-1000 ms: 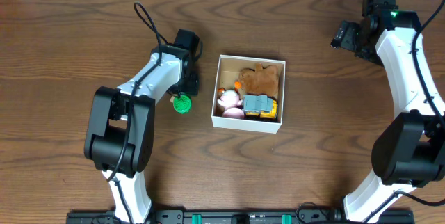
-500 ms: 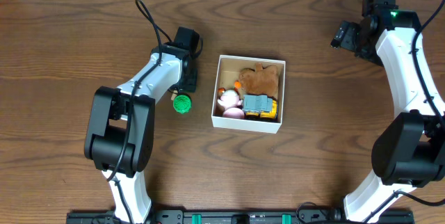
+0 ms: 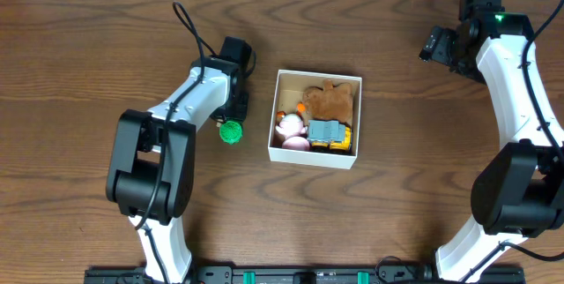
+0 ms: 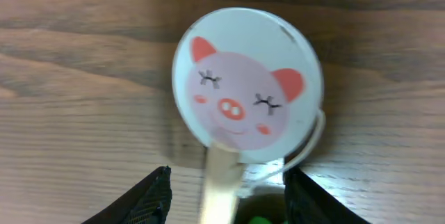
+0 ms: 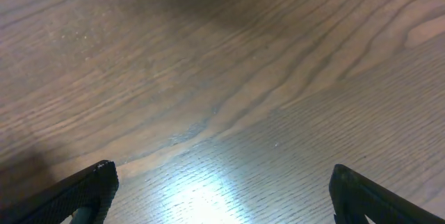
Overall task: Pack container
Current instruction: 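Close the left gripper on the pig rattle handle and lift, then carry the pig rattle over the box and lower it in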
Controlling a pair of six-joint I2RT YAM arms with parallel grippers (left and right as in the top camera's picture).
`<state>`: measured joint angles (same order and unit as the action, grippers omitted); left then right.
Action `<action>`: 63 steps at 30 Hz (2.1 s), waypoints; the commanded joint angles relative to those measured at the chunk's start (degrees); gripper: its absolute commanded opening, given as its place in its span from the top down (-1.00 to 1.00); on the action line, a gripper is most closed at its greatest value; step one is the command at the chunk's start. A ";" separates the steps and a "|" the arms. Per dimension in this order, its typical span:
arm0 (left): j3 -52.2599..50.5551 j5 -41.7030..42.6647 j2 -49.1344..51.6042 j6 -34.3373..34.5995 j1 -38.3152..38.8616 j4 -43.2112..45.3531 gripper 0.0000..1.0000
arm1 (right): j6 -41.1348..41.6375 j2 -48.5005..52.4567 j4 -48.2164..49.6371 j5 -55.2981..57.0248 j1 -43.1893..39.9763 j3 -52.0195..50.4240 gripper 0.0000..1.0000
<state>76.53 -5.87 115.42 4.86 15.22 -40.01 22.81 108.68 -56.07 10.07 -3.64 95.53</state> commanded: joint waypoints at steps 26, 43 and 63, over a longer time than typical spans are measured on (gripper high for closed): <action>-0.24 14.43 0.76 -3.17 -6.75 0.44 0.37 | 0.28 -1.64 -0.09 0.44 -0.46 1.11 -0.98; 2.36 13.81 0.48 -3.15 -6.84 0.33 0.88 | 0.28 -1.64 -0.09 0.42 -0.46 1.11 -0.98; 4.28 14.47 -23.87 -2.64 2.16 -2.60 0.88 | 0.28 -1.64 -0.09 0.44 -0.46 1.11 -0.99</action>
<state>79.66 7.86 94.85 2.11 14.87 -42.24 22.81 108.68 -56.07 10.09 -3.64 95.53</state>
